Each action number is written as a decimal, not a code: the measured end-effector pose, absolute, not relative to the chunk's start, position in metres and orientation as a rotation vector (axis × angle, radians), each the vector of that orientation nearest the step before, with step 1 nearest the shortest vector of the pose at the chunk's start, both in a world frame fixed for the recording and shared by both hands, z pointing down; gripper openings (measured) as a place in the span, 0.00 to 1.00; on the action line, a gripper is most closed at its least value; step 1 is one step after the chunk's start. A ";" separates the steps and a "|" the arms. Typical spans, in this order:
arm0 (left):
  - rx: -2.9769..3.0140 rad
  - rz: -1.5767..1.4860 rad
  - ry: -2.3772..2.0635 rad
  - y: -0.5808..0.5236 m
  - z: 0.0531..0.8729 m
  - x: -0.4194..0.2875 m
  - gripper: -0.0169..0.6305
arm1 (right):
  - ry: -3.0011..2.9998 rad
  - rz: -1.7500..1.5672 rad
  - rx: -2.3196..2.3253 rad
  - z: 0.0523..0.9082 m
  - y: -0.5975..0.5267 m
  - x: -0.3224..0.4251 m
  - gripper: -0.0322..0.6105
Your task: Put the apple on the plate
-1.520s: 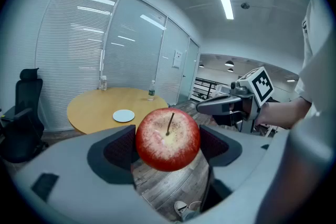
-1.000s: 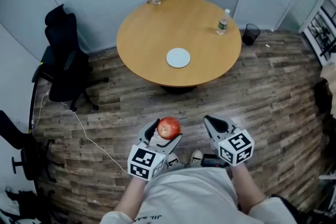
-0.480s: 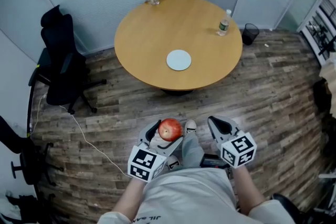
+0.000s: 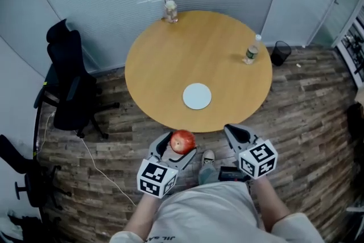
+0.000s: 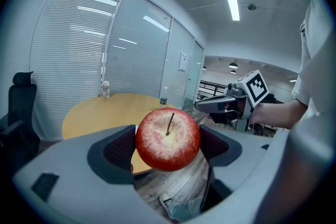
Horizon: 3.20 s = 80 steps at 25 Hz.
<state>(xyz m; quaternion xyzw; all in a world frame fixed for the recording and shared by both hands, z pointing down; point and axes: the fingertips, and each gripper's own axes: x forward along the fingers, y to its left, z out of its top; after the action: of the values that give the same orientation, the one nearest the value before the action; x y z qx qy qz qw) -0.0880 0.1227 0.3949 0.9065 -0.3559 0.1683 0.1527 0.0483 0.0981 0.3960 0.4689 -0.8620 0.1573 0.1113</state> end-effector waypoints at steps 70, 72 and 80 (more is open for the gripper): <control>2.531 0.741 -0.860 -0.089 0.497 -0.035 0.61 | -2.378 0.794 1.324 0.490 -0.082 0.051 0.10; 2.529 0.762 -0.851 -0.089 0.507 -0.032 0.61 | -2.372 0.809 1.333 0.495 -0.081 0.050 0.10; 2.505 0.846 -0.850 -0.098 0.545 -0.026 0.61 | -2.338 0.865 1.355 0.513 -0.077 0.055 0.10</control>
<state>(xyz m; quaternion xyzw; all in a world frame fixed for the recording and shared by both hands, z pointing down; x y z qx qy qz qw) -0.0264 -0.0982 0.5448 0.8871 -0.3009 0.2995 0.1813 0.0546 -0.0775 0.5131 0.4720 -0.8145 0.3013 0.1516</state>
